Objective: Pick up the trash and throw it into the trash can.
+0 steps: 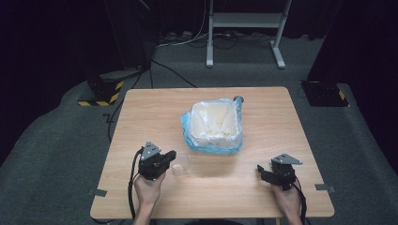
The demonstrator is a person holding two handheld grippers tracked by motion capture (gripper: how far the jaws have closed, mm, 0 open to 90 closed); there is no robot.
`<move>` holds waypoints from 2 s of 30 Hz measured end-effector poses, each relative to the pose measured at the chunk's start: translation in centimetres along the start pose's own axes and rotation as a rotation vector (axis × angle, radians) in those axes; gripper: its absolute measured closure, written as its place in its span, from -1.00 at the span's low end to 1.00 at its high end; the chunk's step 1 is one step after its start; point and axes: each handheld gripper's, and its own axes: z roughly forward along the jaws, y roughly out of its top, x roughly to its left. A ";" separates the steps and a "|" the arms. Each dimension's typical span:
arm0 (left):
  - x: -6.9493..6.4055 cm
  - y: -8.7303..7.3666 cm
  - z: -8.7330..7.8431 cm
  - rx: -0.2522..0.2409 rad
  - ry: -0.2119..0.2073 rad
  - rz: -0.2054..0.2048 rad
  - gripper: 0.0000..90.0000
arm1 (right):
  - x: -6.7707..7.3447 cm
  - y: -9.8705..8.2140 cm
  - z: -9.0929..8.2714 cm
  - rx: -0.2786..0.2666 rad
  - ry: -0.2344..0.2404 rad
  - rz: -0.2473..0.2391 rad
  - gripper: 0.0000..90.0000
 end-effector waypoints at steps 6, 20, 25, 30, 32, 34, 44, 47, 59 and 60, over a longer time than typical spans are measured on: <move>-0.4 0.8 -0.4 -0.006 -0.019 0.011 0.90 | 0.0 0.0 0.0 0.000 0.000 0.000 -0.24; -0.4 2.4 -1.2 -0.009 -0.056 -0.003 0.91 | 0.0 0.0 0.0 0.000 0.000 0.000 -0.24; -0.6 3.1 -1.3 -0.013 -0.070 -0.002 0.90 | 0.0 0.0 0.0 0.000 0.000 0.000 -0.24; -0.8 4.0 -1.5 -0.015 -0.087 0.008 0.90 | 0.0 0.0 0.0 0.000 0.000 0.000 -0.24; -0.9 4.3 -1.7 -0.017 -0.091 0.010 0.90 | 0.0 0.0 0.0 0.000 0.000 0.000 -0.24; -1.0 4.6 -1.8 -0.019 -0.095 0.013 0.90 | 0.0 0.0 0.0 0.000 0.000 0.000 -0.24; -0.7 5.6 -2.4 -0.027 -0.115 0.001 0.90 | 0.0 0.0 0.0 0.000 0.000 0.000 -0.24; -0.7 6.0 -2.5 -0.029 -0.122 -0.001 0.91 | 0.0 0.0 0.0 0.000 0.000 0.000 -0.24; -0.8 7.2 -3.3 -0.043 -0.130 -0.002 0.91 | 0.0 0.0 0.0 0.000 0.000 0.000 -0.24; -0.8 7.3 -3.3 -0.044 -0.128 -0.002 0.91 | 0.0 0.0 0.0 0.000 0.000 0.000 -0.24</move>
